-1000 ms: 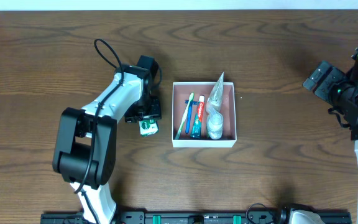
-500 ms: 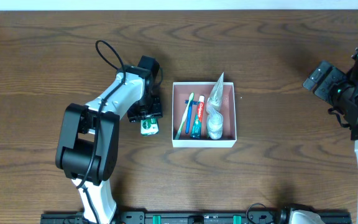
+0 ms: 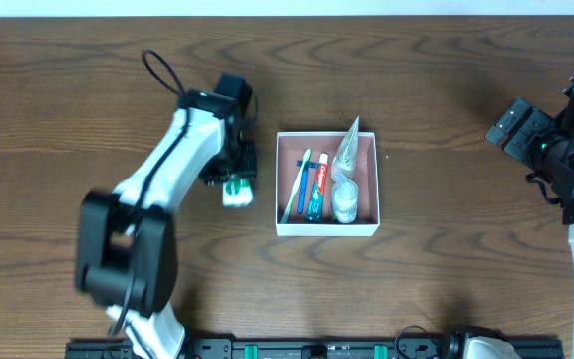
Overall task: Pack container
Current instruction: 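Drop the soap box into the container with left gripper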
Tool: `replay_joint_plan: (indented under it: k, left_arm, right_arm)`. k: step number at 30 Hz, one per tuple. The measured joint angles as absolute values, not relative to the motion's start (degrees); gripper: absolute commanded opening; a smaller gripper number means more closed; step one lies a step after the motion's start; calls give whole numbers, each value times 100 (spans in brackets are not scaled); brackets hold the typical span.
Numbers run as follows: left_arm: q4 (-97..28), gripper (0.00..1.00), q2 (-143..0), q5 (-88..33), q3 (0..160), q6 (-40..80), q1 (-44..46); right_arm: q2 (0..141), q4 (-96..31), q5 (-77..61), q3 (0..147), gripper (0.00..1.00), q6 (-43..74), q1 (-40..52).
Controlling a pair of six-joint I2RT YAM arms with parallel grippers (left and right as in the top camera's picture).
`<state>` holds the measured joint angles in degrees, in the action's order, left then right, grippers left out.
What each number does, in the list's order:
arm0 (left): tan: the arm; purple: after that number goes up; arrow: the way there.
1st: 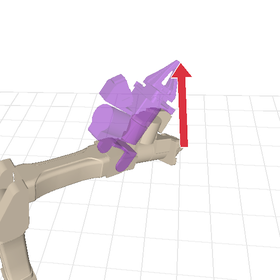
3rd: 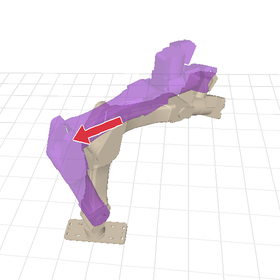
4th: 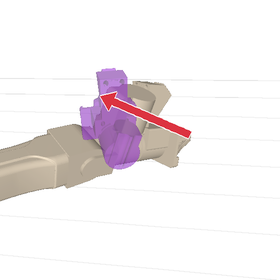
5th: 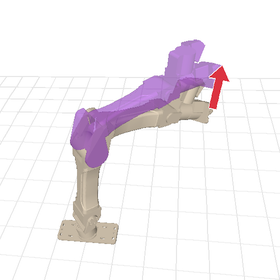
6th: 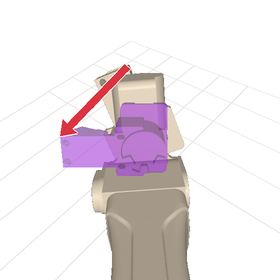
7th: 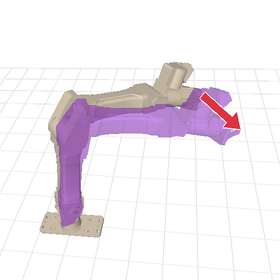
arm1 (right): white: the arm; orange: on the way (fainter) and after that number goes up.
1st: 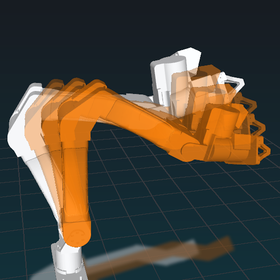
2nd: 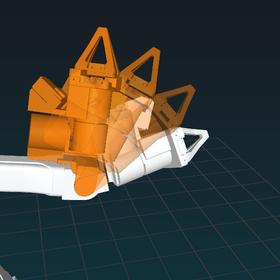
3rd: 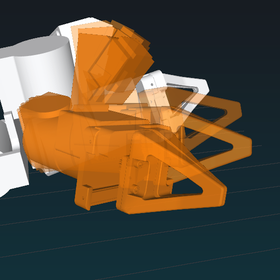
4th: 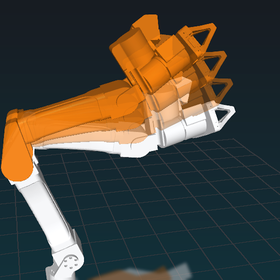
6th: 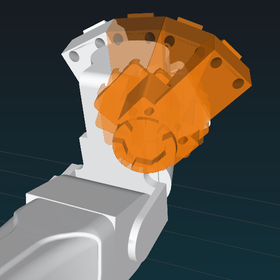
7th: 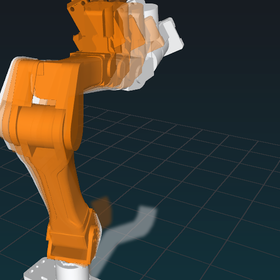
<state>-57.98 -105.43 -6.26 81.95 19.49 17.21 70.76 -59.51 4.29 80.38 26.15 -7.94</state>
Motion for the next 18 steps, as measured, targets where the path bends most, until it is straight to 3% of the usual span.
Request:
replay_joint_plan:
  k: [7, 18]
  left_arm:
    - [-5596, 41, -9218, -687, 8468, 1946, 2495]
    - [-4683, 41, -9957, -486, 8346, 1944, 3538]
  right_arm:
    - [7076, -5951, 429, 8038, 99, 2615, -794]
    - [7076, -5951, 429, 8038, 99, 2615, -794]
